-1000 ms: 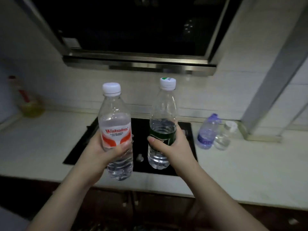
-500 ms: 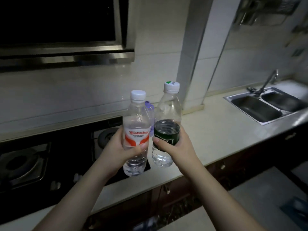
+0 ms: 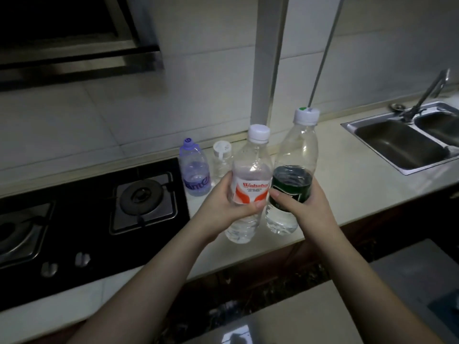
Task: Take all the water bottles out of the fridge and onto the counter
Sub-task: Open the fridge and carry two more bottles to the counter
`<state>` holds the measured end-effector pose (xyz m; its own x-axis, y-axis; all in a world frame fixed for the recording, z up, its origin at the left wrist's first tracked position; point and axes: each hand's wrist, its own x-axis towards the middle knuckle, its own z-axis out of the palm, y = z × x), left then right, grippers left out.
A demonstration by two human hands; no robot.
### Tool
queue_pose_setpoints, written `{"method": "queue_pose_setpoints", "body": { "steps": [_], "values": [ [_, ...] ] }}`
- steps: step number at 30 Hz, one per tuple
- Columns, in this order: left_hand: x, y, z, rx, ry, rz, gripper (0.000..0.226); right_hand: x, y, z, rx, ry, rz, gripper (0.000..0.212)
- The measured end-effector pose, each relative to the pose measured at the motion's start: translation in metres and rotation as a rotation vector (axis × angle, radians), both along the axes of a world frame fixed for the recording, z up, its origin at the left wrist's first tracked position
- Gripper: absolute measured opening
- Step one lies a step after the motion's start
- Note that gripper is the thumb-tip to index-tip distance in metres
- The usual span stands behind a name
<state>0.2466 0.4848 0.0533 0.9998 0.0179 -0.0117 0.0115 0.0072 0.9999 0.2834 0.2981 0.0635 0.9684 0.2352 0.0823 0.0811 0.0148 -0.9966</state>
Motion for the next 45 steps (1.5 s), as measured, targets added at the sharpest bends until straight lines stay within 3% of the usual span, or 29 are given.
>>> {"method": "queue_pose_setpoints", "body": {
  "steps": [8, 18, 24, 32, 45],
  "values": [
    [0.057, -0.042, -0.042, -0.024, 0.097, 0.096, 0.063, 0.053, -0.035, -0.036, -0.012, 0.096, 0.026, 0.061],
    [0.134, -0.028, -0.11, 0.019, 0.195, 0.198, 0.06, 0.129, -0.01, -0.104, -0.083, 0.188, 0.007, 0.055],
    [0.183, -0.014, -0.147, 0.139, 0.24, 0.213, 0.082, 0.182, -0.004, -0.141, -0.233, 0.164, -0.05, 0.054],
    [0.238, -0.005, -0.173, 0.213, 0.311, 0.323, 0.084, 0.232, 0.005, -0.181, -0.372, 0.129, -0.096, 0.071],
    [0.302, -0.023, -0.2, 0.148, 0.29, 0.649, 0.071, 0.334, 0.033, -0.197, -0.351, 0.126, 0.134, 0.055]
  ]
}}
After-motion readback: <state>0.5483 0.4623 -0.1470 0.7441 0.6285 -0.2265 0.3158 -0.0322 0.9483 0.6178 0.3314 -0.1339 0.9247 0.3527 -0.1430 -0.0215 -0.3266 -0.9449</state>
